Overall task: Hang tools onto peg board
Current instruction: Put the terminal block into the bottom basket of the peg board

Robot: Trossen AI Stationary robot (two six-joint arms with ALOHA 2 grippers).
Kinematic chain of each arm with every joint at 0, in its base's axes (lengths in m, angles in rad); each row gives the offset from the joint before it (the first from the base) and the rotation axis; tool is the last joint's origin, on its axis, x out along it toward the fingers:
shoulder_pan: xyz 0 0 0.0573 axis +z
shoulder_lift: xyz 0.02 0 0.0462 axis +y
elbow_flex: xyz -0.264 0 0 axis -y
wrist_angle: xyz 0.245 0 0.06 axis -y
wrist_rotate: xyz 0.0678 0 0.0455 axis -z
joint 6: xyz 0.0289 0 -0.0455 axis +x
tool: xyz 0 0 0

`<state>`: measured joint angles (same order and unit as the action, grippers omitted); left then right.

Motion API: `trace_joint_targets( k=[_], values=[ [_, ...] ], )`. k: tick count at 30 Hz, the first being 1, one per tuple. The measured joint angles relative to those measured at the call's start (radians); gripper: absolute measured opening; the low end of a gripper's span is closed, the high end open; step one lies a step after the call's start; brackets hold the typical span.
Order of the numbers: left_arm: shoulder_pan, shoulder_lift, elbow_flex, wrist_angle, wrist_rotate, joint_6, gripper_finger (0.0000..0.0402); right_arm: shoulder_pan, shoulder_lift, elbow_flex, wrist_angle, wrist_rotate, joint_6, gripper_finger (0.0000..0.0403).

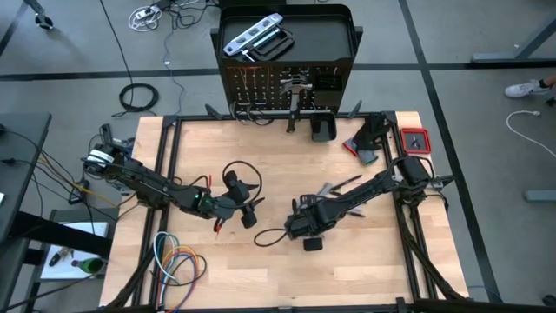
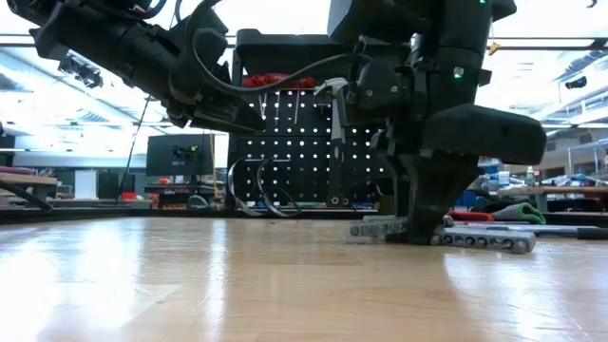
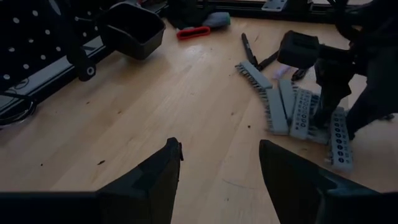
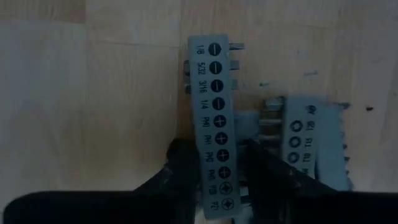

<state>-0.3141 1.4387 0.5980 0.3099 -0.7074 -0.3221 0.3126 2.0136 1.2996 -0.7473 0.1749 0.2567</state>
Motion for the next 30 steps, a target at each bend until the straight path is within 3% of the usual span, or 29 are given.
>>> trace_joint_targets(
  k=[10,14,18,21,25,30],
  values=[
    [0.0,0.0,0.0,-0.002,0.0,0.0,0.0218,-0.007,-0.162,-0.011,-0.074,0.025,0.024,0.0112],
    [0.0,0.0,0.0,-0.002,0.013,0.0,0.0218,-0.01,-0.271,-0.011,-0.125,0.121,0.039,0.0112],
    [0.0,0.0,0.0,-0.002,0.013,0.0,0.0218,-0.035,-0.365,-0.01,-0.188,0.3,0.039,0.0112],
    [0.0,0.0,0.0,-0.002,0.013,0.0,0.0218,-0.091,-0.432,-0.045,-0.207,0.42,0.039,0.0112],
    [0.0,0.0,0.0,-0.002,0.013,0.001,0.0218,-0.221,-0.507,-0.147,-0.152,0.451,0.058,0.0112],
    [0.0,0.0,0.0,-0.003,0.013,0.001,0.0218,-0.388,-0.597,-0.354,0.133,0.455,0.088,0.0112]
  ],
)
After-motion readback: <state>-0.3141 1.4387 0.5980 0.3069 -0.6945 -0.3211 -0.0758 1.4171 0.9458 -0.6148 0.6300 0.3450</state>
